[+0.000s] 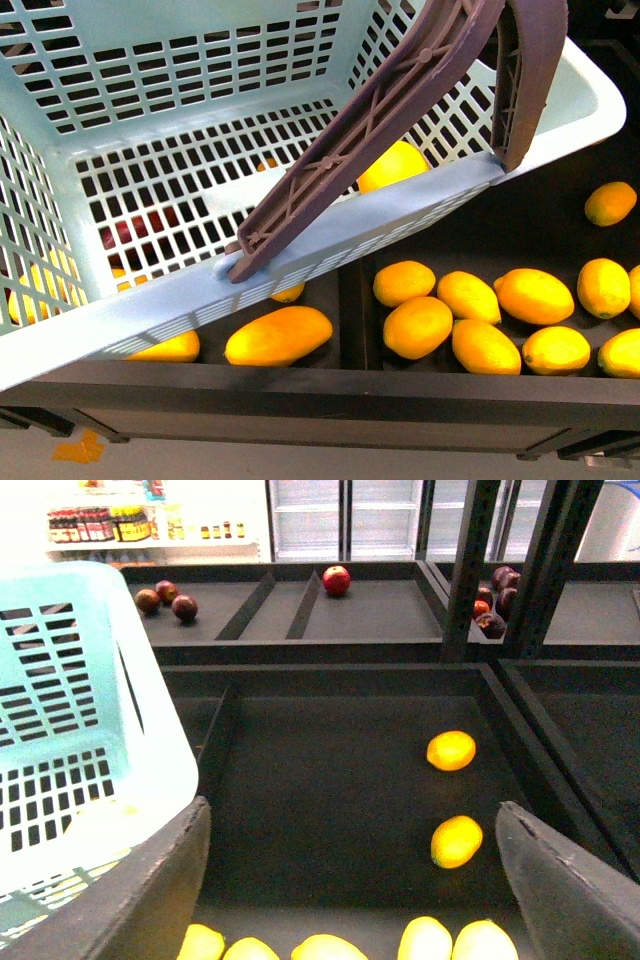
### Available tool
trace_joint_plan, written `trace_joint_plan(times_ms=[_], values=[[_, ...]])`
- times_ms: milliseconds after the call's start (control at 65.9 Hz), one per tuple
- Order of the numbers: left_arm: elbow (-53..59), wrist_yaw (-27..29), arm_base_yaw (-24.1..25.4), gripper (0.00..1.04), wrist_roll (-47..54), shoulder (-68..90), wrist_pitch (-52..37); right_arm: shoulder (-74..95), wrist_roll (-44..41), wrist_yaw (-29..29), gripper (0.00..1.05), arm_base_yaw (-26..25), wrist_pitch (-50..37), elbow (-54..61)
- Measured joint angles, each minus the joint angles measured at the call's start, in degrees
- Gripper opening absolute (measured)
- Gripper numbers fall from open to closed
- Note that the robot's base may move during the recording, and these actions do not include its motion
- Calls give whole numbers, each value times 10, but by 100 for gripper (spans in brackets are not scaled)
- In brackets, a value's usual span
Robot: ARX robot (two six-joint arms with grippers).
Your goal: Pick lemon and mango into basket
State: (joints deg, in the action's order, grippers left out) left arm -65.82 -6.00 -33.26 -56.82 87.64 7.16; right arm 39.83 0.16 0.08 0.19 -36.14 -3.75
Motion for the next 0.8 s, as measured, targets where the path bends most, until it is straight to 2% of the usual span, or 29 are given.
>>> trace_joint_plan(times_ms=[76,440,804], values=[[0,0,0,4,0,0,0,0,0,0,98,0,0,0],[1,-14,-7,4,-5,0,0,-1,0,1,96,-2,0,1],[1,7,0,4,1,-1,0,0,0,1,96,-2,2,3]])
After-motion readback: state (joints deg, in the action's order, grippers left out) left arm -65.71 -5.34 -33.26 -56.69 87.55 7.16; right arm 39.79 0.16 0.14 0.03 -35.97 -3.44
